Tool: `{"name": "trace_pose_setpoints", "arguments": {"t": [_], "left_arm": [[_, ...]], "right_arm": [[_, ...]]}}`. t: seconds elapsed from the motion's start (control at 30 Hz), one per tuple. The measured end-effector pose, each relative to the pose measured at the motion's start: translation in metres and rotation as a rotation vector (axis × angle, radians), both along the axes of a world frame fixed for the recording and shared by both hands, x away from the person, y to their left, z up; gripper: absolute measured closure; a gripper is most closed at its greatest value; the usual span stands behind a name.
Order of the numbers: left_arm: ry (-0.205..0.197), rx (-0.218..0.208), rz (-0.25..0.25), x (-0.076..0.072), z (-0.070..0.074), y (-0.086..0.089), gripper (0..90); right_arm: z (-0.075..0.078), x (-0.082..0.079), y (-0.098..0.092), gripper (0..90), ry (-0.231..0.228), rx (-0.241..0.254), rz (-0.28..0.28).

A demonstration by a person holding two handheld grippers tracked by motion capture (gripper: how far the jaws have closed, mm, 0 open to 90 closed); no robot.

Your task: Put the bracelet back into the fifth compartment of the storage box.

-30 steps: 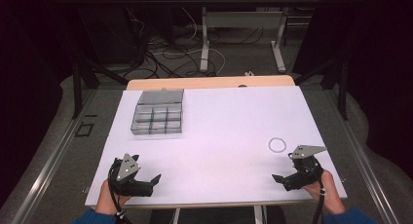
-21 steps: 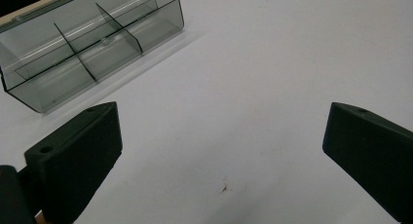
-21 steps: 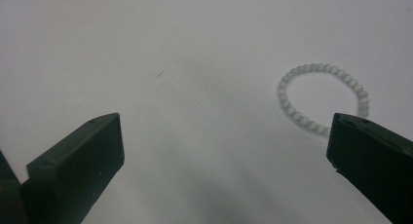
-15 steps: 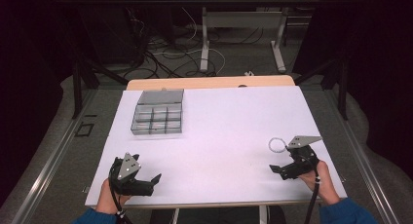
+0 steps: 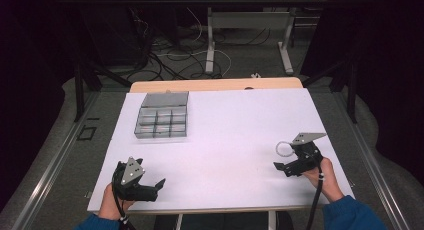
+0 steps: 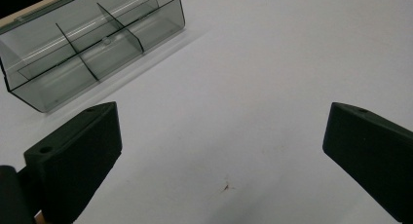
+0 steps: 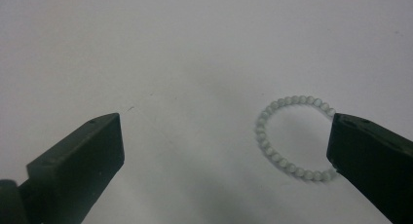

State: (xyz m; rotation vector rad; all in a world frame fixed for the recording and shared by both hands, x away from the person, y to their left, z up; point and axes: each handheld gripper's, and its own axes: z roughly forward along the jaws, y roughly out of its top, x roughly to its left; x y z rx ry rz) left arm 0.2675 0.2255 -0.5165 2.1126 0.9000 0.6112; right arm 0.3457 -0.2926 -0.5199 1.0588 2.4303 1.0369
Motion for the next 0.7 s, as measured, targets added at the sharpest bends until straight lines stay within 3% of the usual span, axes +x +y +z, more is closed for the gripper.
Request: {"name": "trace_pose_setpoints", "arguments": {"t": [0.5, 0.7], "left_arm": [[0.001, 0.007, -0.005, 0.0, 0.0, 0.0, 0.3], [0.005, 0.016, -0.007, 0.0, -0.001, -0.001, 0.3]], "right_arm": [[-0.002, 0.019, -0.003, 0.0, 0.002, 0.002, -0.026], [-0.004, 0.026, -0.005, 0.7, 0.026, 0.014, -0.04]]}}
